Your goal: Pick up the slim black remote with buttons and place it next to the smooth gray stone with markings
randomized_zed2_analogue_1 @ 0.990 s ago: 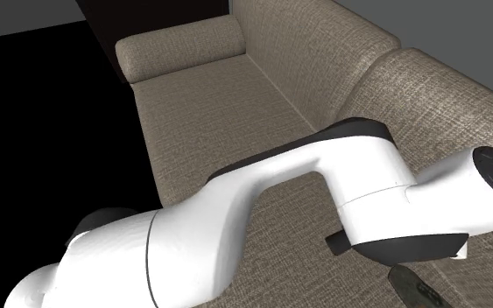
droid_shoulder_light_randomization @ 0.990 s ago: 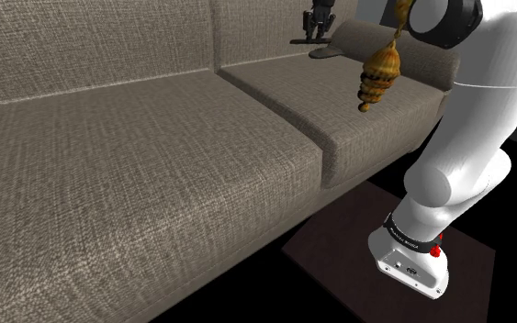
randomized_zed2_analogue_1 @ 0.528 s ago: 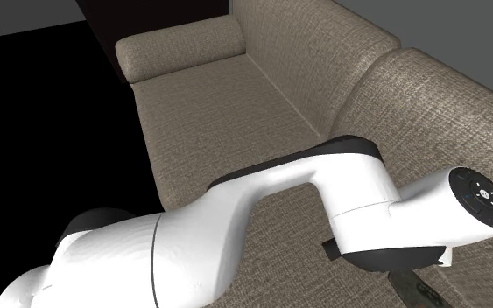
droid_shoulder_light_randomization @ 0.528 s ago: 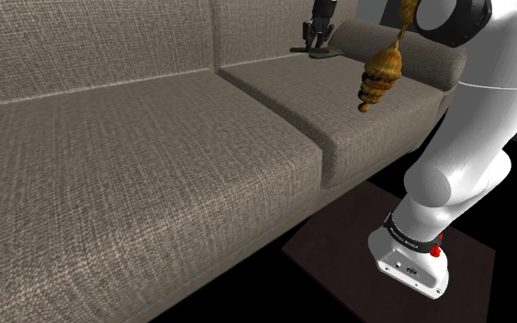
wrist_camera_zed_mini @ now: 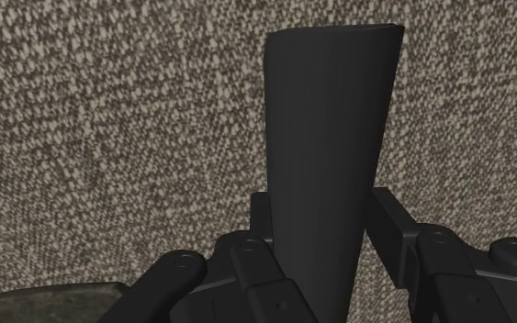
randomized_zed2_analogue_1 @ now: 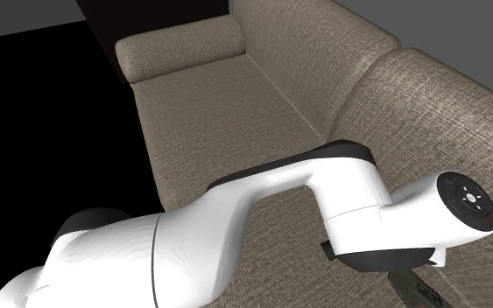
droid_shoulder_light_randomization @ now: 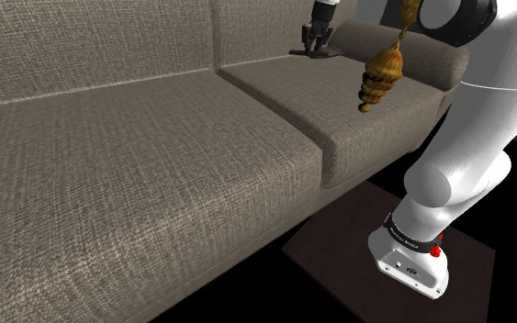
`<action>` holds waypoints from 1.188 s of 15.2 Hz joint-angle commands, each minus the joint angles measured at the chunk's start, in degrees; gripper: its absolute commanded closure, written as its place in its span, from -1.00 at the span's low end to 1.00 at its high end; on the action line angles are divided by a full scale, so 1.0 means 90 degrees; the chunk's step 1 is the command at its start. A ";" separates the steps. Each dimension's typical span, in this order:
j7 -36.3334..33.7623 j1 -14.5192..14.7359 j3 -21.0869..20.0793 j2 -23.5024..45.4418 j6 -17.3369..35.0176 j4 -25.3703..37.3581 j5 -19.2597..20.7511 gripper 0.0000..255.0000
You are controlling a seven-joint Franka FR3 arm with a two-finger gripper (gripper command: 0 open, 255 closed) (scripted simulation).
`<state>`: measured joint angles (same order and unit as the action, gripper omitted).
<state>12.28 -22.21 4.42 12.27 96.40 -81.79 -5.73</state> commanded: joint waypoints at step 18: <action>-0.0010 -0.0056 0.0007 0.0517 -0.0878 0.1024 -0.0017 -1.00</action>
<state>12.24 -22.82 4.58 15.73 88.51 -72.22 -5.88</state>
